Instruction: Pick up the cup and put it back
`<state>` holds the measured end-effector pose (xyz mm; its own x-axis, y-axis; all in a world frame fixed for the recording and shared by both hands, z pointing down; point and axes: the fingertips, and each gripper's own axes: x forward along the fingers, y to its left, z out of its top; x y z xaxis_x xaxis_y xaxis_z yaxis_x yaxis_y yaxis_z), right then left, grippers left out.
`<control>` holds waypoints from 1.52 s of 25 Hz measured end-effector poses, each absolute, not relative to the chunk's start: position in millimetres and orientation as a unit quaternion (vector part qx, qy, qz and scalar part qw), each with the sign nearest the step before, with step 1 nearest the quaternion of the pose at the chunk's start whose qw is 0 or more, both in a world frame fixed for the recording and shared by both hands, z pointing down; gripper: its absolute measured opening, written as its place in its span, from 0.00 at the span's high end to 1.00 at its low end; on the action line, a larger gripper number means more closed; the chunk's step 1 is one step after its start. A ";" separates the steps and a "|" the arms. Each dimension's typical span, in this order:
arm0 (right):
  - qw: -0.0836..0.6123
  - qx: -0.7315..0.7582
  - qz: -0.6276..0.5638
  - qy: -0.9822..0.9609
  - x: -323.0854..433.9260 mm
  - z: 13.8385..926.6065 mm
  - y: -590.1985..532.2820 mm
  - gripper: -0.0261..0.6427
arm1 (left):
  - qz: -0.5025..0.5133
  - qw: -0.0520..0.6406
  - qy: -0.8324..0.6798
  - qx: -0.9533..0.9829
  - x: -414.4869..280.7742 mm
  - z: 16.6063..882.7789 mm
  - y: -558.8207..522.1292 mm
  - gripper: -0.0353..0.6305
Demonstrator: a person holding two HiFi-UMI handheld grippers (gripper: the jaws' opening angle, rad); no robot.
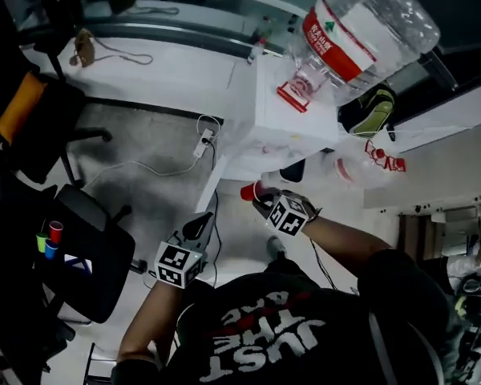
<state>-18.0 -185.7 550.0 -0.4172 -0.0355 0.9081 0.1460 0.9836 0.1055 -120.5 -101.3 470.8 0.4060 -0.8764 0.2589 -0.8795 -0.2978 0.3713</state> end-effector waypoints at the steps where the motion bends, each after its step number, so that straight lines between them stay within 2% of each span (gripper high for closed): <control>1: 0.529 -0.023 -0.081 -0.844 -24.7 525.1 -182.6 0.91 | 0.002 0.224 -0.541 0.811 -127.5 450.7 -98.5 0.94; 5: 0.477 0.035 -0.066 -0.876 -47.8 424.6 -166.8 0.91 | -0.006 0.213 -0.512 0.832 -148.5 374.7 -73.1 0.94; 10: 0.364 0.110 -0.045 -0.924 -64.1 297.7 -150.4 0.91 | 0.051 0.159 -0.459 0.873 -167.8 297.5 -56.3 0.94; 14: 0.309 0.121 -0.074 -0.940 -36.3 212.6 -134.7 0.91 | 0.025 0.140 -0.453 0.880 -152.5 228.7 -66.0 0.94; 20: 0.243 0.116 -0.131 -0.954 37.1 105.3 -119.6 0.91 | -0.023 0.079 -0.465 0.881 -93.3 131.4 -83.9 0.94; 29: 0.179 0.083 -0.157 -0.968 118.0 31.5 -110.4 0.91 | -0.083 0.038 -0.464 0.881 -11.0 55.7 -91.5 0.94; 34: 0.121 0.076 -0.137 -0.980 122.2 16.8 -104.8 0.91 | -0.065 0.025 -0.461 0.885 -3.0 43.6 -83.4 0.94; 38: 0.117 0.073 -0.134 -0.981 116.1 23.0 -101.7 0.91 | -0.063 0.031 -0.472 0.879 -13.5 44.1 -83.0 0.94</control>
